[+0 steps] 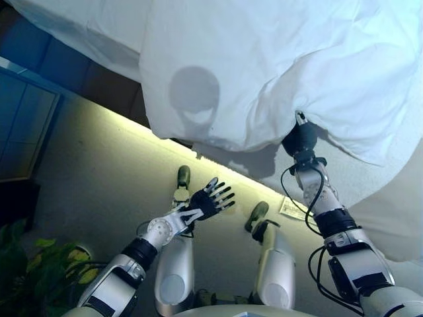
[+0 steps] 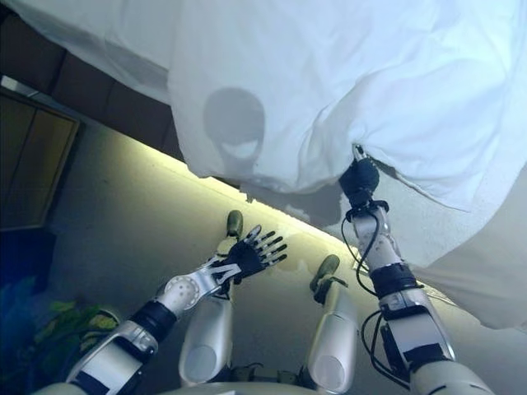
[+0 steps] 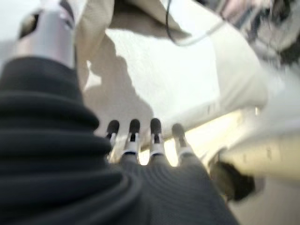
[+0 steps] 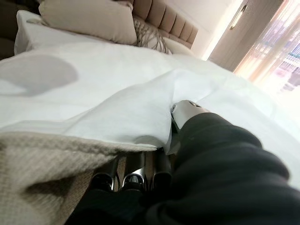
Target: Make the bed neatly
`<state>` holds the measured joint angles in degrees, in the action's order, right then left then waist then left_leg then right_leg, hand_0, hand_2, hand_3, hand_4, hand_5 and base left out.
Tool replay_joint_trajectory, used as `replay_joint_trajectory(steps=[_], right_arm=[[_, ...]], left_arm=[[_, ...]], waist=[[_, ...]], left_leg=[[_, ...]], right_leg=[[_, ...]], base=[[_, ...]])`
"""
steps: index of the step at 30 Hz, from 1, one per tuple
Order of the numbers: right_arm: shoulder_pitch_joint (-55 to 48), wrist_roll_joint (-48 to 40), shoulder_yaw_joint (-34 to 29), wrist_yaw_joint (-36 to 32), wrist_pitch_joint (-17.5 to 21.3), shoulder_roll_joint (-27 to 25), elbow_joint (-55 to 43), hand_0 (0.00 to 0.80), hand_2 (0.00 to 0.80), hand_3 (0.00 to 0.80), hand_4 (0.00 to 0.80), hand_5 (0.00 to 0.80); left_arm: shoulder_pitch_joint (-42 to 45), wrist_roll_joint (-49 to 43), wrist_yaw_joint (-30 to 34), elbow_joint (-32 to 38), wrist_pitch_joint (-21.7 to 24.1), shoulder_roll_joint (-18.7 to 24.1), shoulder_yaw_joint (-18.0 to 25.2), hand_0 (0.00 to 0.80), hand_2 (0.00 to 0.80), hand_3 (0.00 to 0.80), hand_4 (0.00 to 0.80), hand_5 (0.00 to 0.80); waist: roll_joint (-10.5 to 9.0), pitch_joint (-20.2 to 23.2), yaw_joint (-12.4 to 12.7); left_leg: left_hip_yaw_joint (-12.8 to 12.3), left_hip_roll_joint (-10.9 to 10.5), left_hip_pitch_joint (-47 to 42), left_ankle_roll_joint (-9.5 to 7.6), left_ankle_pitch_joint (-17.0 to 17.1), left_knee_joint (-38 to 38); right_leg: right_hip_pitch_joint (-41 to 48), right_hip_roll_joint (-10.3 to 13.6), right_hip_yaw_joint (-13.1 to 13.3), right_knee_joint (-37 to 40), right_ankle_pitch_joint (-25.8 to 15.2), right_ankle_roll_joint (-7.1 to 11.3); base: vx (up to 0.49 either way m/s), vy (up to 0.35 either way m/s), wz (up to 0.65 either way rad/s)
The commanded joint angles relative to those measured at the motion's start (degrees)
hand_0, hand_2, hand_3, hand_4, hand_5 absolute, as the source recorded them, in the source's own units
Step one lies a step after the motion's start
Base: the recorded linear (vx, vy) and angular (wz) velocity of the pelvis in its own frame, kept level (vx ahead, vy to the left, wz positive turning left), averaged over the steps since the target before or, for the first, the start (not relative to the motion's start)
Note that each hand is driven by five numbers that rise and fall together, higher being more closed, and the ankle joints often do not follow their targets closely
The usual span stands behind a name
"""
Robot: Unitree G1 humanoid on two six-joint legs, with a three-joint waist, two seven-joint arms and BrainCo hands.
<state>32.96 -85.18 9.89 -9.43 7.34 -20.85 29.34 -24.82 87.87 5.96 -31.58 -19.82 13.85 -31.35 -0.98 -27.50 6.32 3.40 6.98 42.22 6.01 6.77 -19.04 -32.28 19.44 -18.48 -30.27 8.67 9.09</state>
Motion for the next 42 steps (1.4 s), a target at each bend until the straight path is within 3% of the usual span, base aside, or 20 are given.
replay_joint_trajectory(steps=[1,4,11,19,27,34,42], right_arm=[[3.4,-1.0,-2.1,-0.8,2.4,0.1,-7.5,0.8,0.8,0.8,0.8,0.8],[3.5,-0.5,-3.0,0.9,2.9,0.7,-10.7,0.8,0.8,0.8,0.8,0.8],[4.0,1.6,-4.2,3.4,3.2,0.8,-15.3,0.8,0.8,0.8,0.8,0.8],[4.2,3.0,-4.7,4.4,2.7,0.1,-18.4,0.8,0.8,0.8,0.8,0.8],[3.9,1.2,-4.0,2.1,3.1,2.0,-20.7,0.8,0.8,0.8,0.8,0.8],[2.7,4.5,-1.8,2.6,3.6,4.6,-23.9,0.8,0.8,0.8,0.8,0.8],[3.1,4.7,-0.5,2.1,1.1,4.8,-23.4,0.8,0.8,0.8,0.8,0.8]], left_arm=[[-2.9,9.8,-4.9,1.8,4.4,-2.4,-3.3,0.0,0.0,0.0,0.0,0.0],[-3.9,16.9,-7.7,1.7,8.0,-4.1,-3.1,0.0,0.0,0.0,0.0,0.0],[-6.8,23.7,-9.4,1.4,11.6,-7.8,-3.6,0.0,0.0,0.0,0.0,0.0],[-7.0,20.4,-9.8,-0.2,15.8,-10.1,-4.6,0.0,0.0,0.0,0.0,0.0],[-9.6,18.5,-7.6,-0.1,25.5,-12.9,-2.6,0.0,0.0,0.0,0.0,0.0],[-15.4,17.7,-7.7,2.8,35.9,-15.3,1.9,0.0,0.0,0.0,0.0,0.0],[-20.6,16.9,-6.1,5.2,41.8,-15.7,4.9,0.0,0.0,0.0,0.0,0.0]], waist=[[-2.1,0.1,1.4],[-2.38,-0.1,0.8],[-2.29,-1.5,-0.2],[-2.15,-2.3,-1.2],[-2.6,-2.3,-2.7],[-3.07,-2.3,-5.5],[-2.35,-2.3,-7.7]], left_leg=[[-1.7,2.8,1.9,0.63,-6.2,-9.6],[-2.0,2.2,1.9,0.5,-5.6,-8.8],[-1.9,0.9,1.9,0.27,-4.7,-6.5],[-2.6,1.0,2.3,0.71,-3.8,-5.2],[-3.2,1.3,3.6,0.88,-3.7,-5.8],[-4.5,1.9,4.0,1.15,-3.4,-6.5],[-6.2,2.3,1.5,1.39,-2.4,-4.3]], right_leg=[[0.5,4.8,1.9,13.9,-20.2,5.64],[0.0,4.6,2.3,14.3,-20.4,5.7],[-1.3,4.7,3.0,15.2,-21.3,5.91],[-2.4,4.8,3.3,16.1,-21.8,5.91],[-4.1,4.6,4.3,15.7,-21.7,5.91],[-5.8,4.5,6.3,14.4,-21.3,5.64],[-4.8,4.9,7.0,14.3,-20.6,5.31]], base=[[-0.007,-0.013,0.07],[-0.014,0.021,0.04],[-0.048,0.045,-0.04],[-0.017,0.048,-0.04],[-0.007,0.067,-0.08],[-0.011,0.107,-0.09],[0.005,0.134,-0.09]])
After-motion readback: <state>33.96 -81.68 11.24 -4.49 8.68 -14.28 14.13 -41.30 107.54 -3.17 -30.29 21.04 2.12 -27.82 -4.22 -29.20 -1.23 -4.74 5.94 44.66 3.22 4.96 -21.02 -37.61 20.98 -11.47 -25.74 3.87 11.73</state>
